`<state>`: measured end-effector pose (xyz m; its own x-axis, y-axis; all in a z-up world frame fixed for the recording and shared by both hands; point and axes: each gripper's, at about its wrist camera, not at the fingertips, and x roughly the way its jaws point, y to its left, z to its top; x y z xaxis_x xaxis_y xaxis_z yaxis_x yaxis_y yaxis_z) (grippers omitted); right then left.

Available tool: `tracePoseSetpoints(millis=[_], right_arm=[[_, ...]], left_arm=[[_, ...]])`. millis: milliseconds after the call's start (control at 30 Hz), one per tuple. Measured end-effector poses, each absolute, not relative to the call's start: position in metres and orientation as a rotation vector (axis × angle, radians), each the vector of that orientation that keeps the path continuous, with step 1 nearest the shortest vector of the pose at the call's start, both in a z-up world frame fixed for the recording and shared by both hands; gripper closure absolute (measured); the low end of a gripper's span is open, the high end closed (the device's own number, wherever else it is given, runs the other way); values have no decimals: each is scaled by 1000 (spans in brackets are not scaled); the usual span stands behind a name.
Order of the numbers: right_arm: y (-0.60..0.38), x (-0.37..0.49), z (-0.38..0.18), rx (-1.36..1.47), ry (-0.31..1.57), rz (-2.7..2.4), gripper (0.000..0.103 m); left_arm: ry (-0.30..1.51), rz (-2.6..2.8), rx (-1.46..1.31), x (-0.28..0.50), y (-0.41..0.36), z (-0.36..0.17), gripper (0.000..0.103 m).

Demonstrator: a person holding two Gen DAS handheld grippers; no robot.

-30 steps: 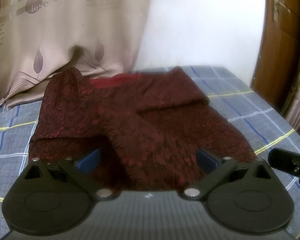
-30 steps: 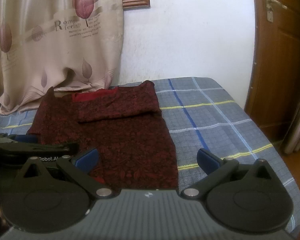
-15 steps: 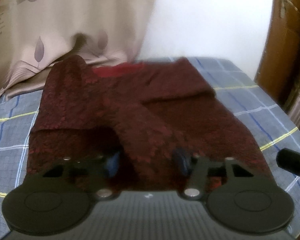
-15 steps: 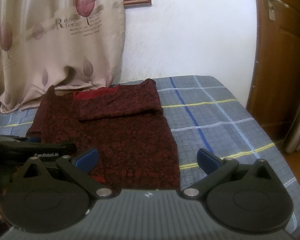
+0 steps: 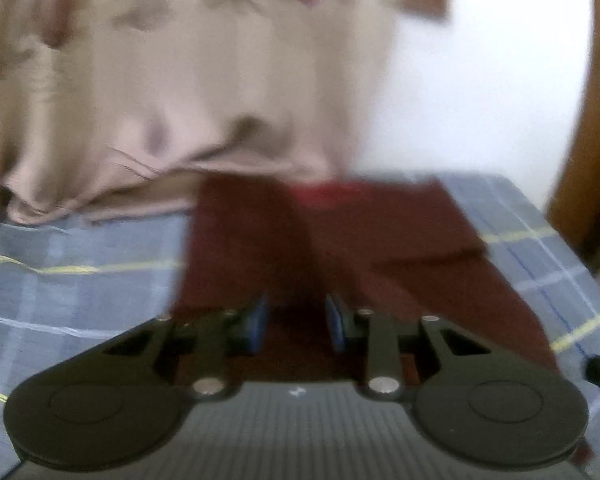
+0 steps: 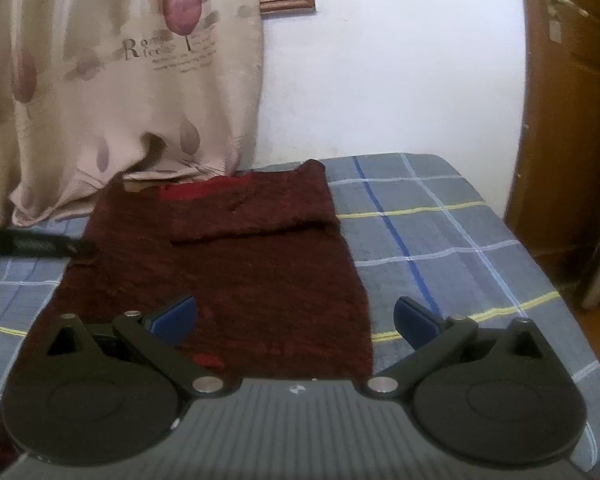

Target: Fold small clothes

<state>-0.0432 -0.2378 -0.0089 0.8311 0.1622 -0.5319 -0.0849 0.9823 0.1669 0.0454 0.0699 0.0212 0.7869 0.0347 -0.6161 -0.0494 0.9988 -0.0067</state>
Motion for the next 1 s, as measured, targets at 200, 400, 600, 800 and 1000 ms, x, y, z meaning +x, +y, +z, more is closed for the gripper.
tracePoseSetpoints(millis=[200, 400, 600, 800, 1000], right_arm=[[-245, -19, -3, 298, 618, 248, 0], [-244, -6, -3, 320, 624, 260, 0], [-247, -16, -18, 332, 661, 239, 0], [-259, -28, -21, 336, 659, 225, 0], [-267, -28, -21, 353, 653, 224, 0]], left_arm=[[651, 210, -40, 48, 156, 40, 72], [726, -126, -123, 35, 130, 22, 67], [764, -330, -194, 60, 65, -13, 27], [865, -288, -288, 93, 42, -52, 27], [852, -349, -184, 96, 23, -58, 96]])
